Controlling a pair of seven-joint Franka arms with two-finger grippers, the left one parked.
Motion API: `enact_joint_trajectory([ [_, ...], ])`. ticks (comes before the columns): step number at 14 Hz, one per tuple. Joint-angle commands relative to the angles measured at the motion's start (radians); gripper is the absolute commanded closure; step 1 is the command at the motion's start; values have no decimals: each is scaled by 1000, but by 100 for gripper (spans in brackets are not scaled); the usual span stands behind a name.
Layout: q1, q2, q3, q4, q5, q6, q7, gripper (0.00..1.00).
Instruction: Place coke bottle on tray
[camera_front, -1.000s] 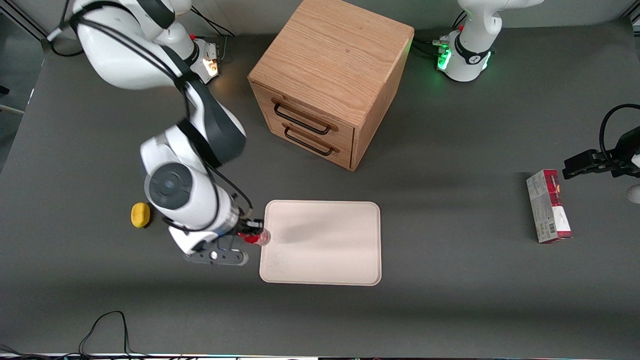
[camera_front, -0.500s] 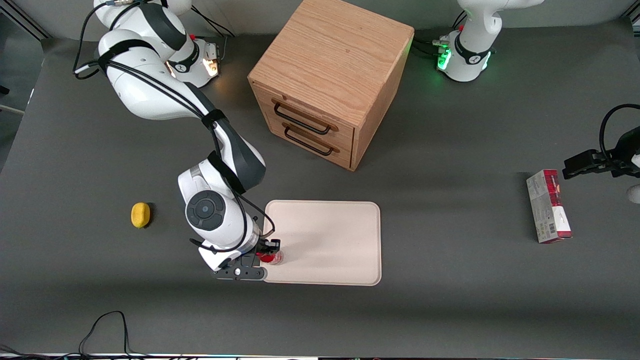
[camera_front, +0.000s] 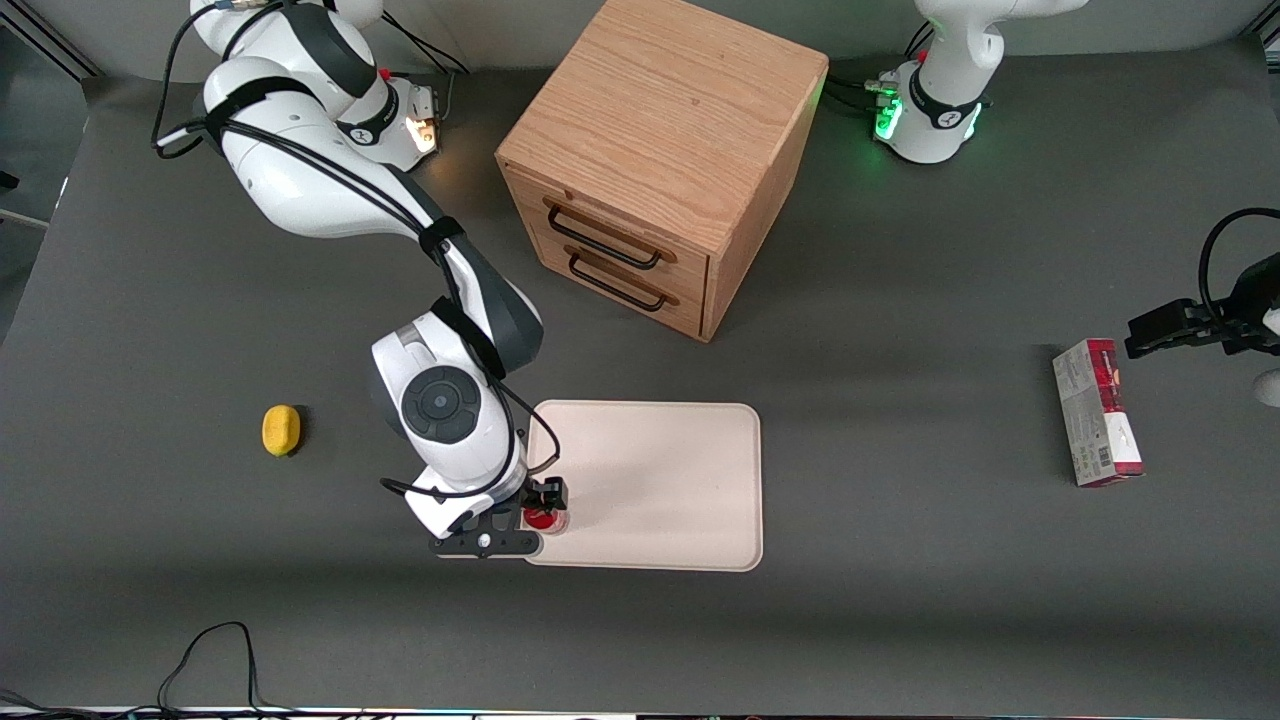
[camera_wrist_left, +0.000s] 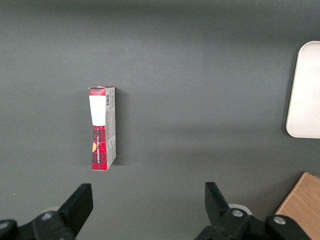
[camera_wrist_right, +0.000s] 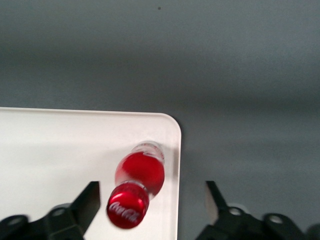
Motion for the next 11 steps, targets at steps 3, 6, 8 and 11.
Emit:
enact_joint_trajectory([
  [3, -15, -413, -178, -370, 286, -5, -180, 0],
  [6, -59, -613, -283, -529, 358, -123, -395, 0],
  [8, -120, -740, -288, -660, 358, -133, -438, 0],
  [11, -157, -912, -335, -820, 361, -131, -461, 0],
])
